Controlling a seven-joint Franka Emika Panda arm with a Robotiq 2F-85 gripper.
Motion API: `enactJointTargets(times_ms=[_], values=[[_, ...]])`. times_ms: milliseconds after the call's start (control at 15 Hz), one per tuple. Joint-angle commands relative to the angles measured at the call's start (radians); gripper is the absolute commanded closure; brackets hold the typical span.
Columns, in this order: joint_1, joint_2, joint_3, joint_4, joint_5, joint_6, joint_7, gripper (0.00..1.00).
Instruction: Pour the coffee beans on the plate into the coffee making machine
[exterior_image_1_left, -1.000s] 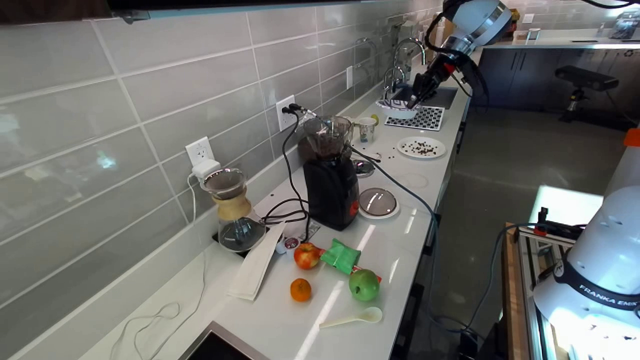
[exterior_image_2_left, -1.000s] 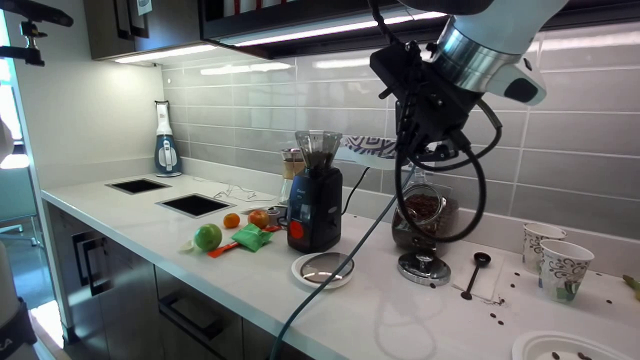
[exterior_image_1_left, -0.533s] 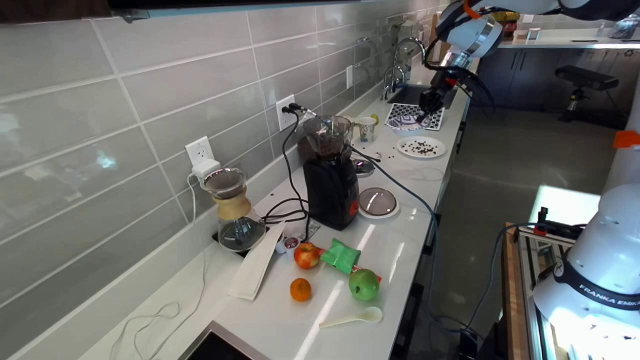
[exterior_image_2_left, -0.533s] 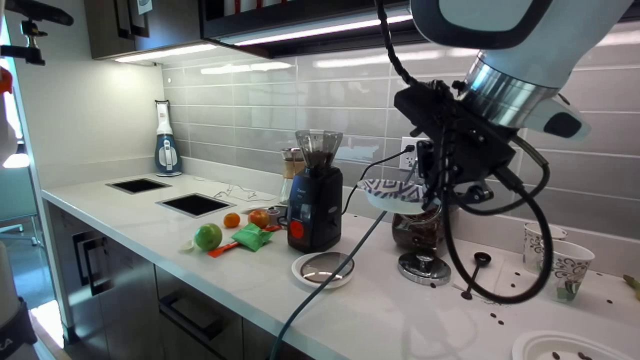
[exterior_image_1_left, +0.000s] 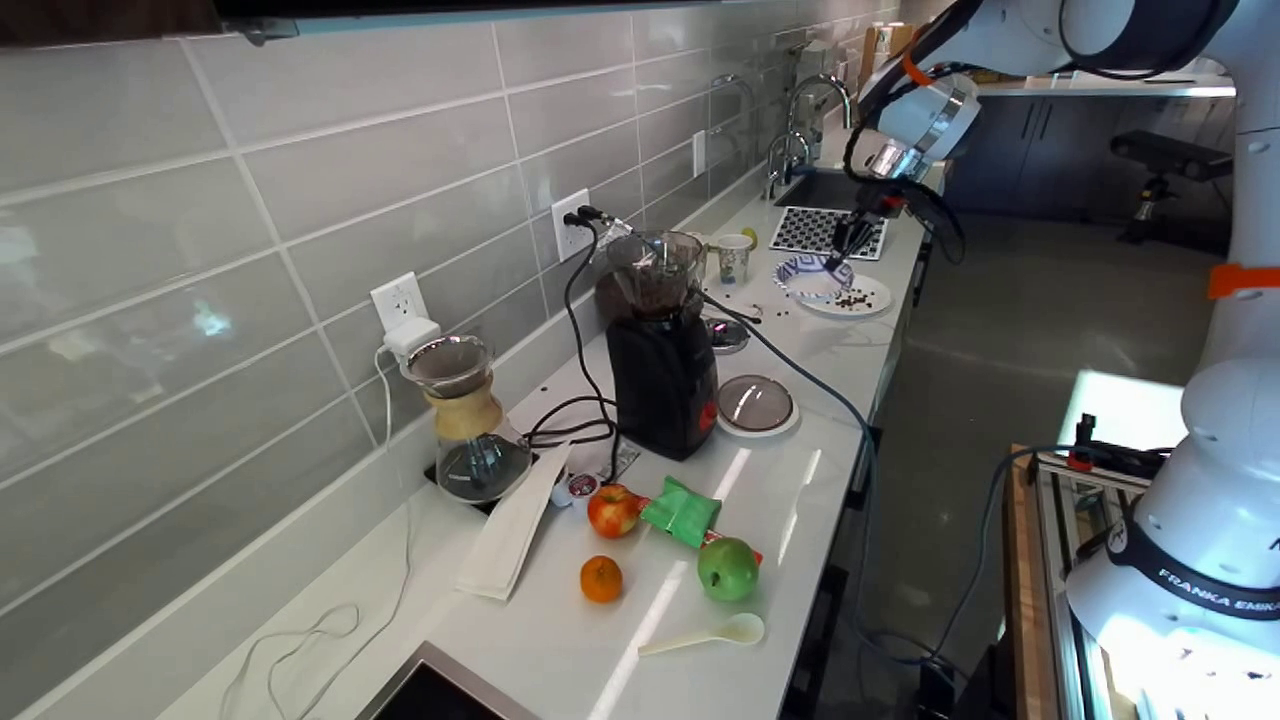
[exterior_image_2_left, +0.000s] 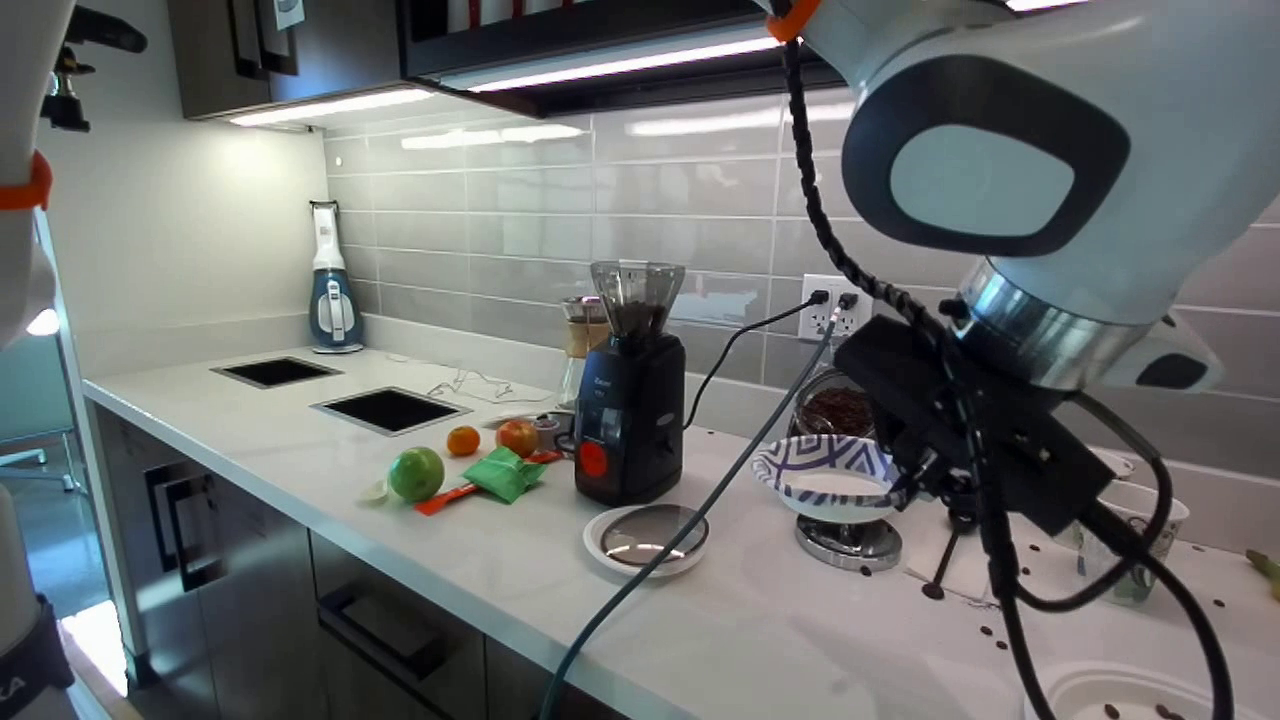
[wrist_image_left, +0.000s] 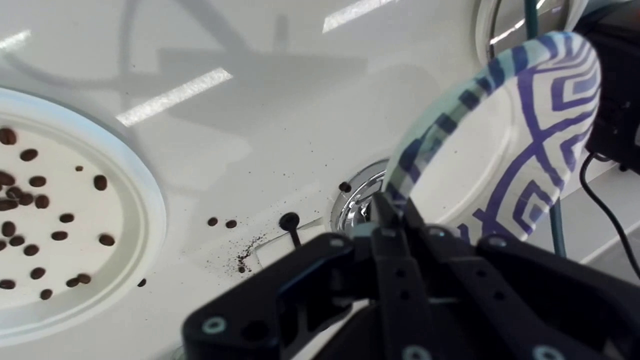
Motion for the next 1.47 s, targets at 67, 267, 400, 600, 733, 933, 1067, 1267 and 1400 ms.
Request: enactJointTargets(times_ms=[67,267,400,600,733,933,1067,1267,1400], values=[[-0.074,0.092,0.072,0.037,0.095,0.019,-0.178,0.99],[-0.101,0.148,0.099,0.068,0.13,0.002,-0.209,0.99],[-0.1,0.178,0.103,0.091,0.118,0.006,-0.163,0.99],[-0.095,0.217,0.106,0.126,0.087,0.002,-0.091,0.99],[-0.093,0.246,0.111,0.148,0.089,0.018,-0.055,0.99],[-0.08,0.281,0.117,0.167,0.061,0.014,0.018,0.99],[-0.078,0.3,0.124,0.176,0.039,0.005,0.053,0.99],[-0.077,0.322,0.131,0.187,-0.006,0.011,0.099,0.99],[-0.085,0.332,0.138,0.194,-0.026,0.008,0.119,0.99]])
